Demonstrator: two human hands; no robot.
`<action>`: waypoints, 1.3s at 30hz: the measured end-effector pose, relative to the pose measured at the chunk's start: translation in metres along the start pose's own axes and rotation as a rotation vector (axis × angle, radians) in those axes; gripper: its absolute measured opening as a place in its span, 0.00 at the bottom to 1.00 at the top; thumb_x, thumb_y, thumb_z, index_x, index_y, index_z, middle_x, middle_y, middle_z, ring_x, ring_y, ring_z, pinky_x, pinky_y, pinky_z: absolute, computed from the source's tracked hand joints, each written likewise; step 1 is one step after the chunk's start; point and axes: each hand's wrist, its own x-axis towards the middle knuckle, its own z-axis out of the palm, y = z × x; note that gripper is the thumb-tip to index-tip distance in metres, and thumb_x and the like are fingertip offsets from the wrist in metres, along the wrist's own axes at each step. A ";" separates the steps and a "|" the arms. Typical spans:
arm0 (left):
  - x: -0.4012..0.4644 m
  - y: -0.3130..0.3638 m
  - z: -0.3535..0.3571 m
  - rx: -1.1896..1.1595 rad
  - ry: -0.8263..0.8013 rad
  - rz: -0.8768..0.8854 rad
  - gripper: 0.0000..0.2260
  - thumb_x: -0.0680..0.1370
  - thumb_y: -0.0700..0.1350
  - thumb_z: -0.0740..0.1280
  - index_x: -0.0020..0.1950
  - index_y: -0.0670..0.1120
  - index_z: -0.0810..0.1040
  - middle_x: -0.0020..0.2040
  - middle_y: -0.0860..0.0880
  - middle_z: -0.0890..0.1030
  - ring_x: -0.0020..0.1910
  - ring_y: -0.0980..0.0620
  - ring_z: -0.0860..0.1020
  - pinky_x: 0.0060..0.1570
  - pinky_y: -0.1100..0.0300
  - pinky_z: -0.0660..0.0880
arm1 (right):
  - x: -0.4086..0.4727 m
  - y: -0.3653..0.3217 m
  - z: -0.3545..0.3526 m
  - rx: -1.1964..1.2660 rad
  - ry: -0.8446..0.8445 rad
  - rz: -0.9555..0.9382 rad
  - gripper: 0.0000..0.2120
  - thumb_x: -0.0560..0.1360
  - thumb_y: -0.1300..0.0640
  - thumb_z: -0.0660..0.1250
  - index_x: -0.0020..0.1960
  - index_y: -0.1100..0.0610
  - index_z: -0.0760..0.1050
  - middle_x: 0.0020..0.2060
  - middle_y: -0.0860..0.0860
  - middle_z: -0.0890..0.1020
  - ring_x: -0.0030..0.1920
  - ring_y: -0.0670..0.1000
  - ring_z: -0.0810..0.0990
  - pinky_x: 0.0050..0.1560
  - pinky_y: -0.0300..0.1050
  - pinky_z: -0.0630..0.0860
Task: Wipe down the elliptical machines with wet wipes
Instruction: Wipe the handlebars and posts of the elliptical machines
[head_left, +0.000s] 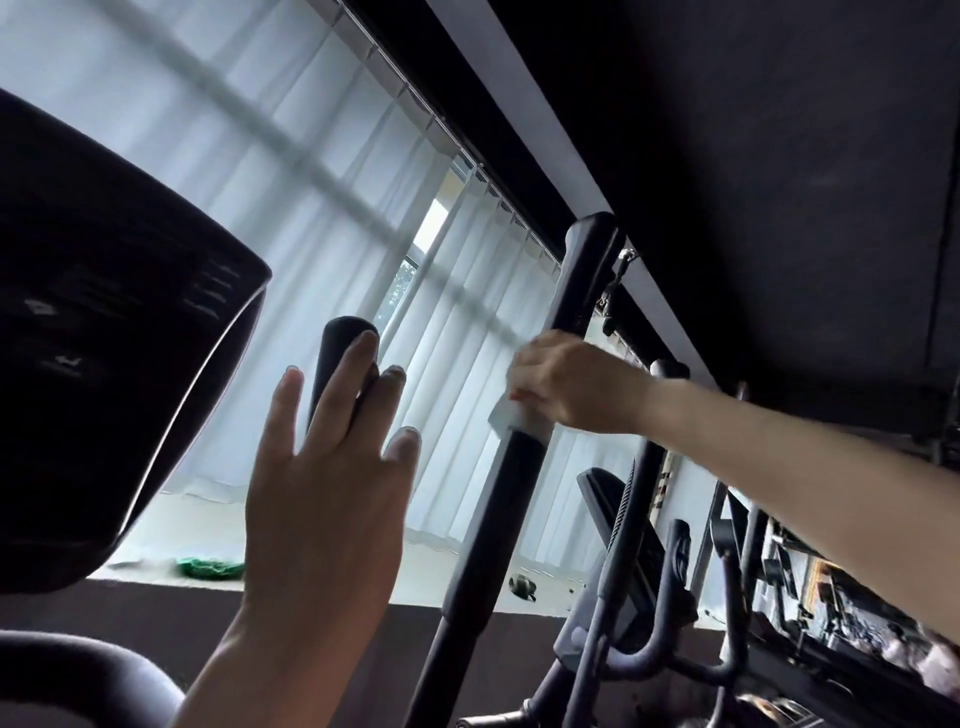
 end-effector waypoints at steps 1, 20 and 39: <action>-0.001 0.000 0.000 -0.004 0.002 0.001 0.14 0.60 0.34 0.70 0.44 0.40 0.84 0.64 0.38 0.78 0.73 0.38 0.67 0.69 0.33 0.59 | -0.002 -0.012 0.005 0.012 -0.066 -0.063 0.15 0.75 0.53 0.58 0.38 0.58 0.79 0.36 0.53 0.82 0.39 0.56 0.81 0.47 0.48 0.78; -0.001 -0.002 0.005 -0.021 0.053 0.065 0.12 0.60 0.34 0.69 0.41 0.41 0.84 0.63 0.39 0.79 0.72 0.37 0.68 0.66 0.31 0.63 | 0.030 0.071 -0.056 -0.206 -0.254 0.382 0.17 0.81 0.48 0.57 0.37 0.52 0.71 0.44 0.56 0.81 0.55 0.59 0.78 0.60 0.58 0.74; 0.000 -0.005 0.006 -0.016 0.088 -0.083 0.24 0.80 0.44 0.59 0.76 0.42 0.66 0.78 0.42 0.61 0.77 0.42 0.61 0.71 0.35 0.59 | 0.028 0.085 -0.051 -0.123 -0.076 0.428 0.15 0.81 0.51 0.61 0.47 0.61 0.80 0.43 0.55 0.82 0.47 0.57 0.80 0.47 0.54 0.78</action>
